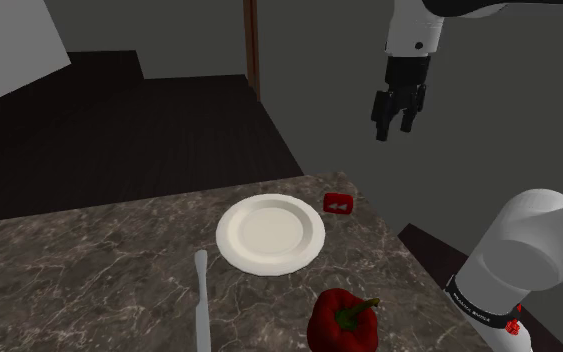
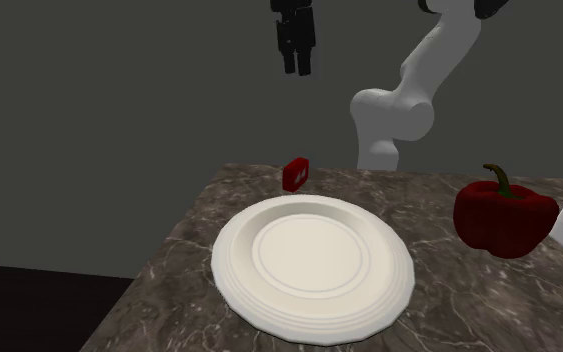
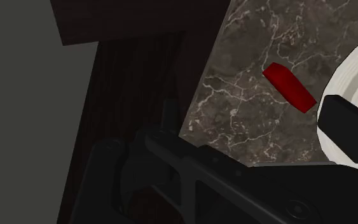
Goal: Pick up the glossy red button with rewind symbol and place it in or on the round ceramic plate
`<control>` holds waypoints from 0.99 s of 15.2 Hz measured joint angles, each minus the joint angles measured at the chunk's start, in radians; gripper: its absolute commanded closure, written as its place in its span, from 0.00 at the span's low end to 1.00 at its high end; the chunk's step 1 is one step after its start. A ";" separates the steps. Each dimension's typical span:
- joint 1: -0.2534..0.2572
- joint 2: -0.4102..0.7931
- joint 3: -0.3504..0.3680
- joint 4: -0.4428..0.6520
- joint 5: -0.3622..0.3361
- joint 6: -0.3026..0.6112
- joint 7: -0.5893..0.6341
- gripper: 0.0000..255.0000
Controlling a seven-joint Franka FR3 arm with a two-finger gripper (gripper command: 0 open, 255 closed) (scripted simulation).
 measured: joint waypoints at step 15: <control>-0.071 0.013 0.367 -0.281 0.200 0.434 0.611 0.00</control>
